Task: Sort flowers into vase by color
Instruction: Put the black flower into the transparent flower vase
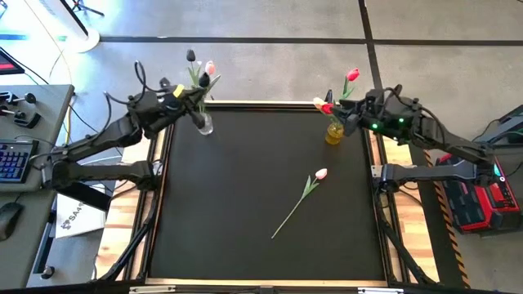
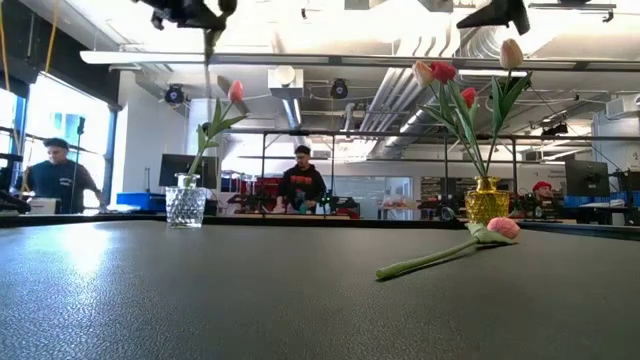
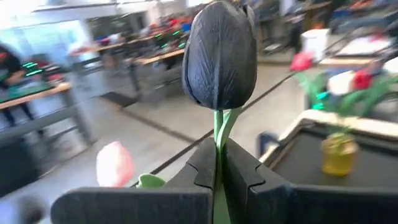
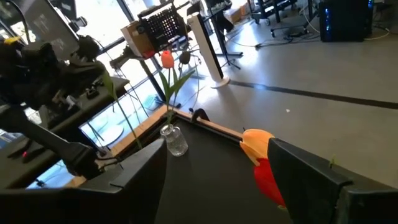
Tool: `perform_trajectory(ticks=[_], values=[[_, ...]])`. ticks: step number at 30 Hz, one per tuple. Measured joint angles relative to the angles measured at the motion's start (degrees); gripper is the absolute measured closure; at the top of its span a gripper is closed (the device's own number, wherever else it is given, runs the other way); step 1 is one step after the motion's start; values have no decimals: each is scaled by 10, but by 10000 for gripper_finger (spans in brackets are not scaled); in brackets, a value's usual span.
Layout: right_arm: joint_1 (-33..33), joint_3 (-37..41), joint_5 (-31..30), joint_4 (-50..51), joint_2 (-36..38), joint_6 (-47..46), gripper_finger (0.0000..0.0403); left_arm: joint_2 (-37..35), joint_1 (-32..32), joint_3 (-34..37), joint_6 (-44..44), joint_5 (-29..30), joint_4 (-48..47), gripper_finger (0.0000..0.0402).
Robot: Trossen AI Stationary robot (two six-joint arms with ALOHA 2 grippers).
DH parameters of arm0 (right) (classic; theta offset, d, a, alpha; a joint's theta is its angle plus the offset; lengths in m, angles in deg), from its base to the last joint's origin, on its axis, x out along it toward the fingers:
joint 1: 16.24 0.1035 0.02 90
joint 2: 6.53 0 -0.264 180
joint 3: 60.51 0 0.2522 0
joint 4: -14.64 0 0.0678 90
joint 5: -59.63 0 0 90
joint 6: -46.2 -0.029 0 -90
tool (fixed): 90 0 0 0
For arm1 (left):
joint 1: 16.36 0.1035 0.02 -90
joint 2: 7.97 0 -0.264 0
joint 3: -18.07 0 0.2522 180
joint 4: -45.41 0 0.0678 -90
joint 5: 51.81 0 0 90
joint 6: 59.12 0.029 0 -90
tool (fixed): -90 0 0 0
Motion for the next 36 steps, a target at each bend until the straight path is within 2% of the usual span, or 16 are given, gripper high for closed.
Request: perform_trajectory(ticks=[7, 16, 20, 36], values=[[0, 0, 0, -25, -28, 2, 136, -9, 72, 5, -15, 30, -69, 401], [0, 0, 0, -28, -30, 1, 136, -11, 135, 75, -45, -14, -27, 401], [0, 0, 0, -28, -30, 1, 136, -11, 149, 75, -45, -34, -20, 401], [0, 0, 0, -26, -30, 5, 136, 19, 212, 75, -5, -41, 11, 401]])
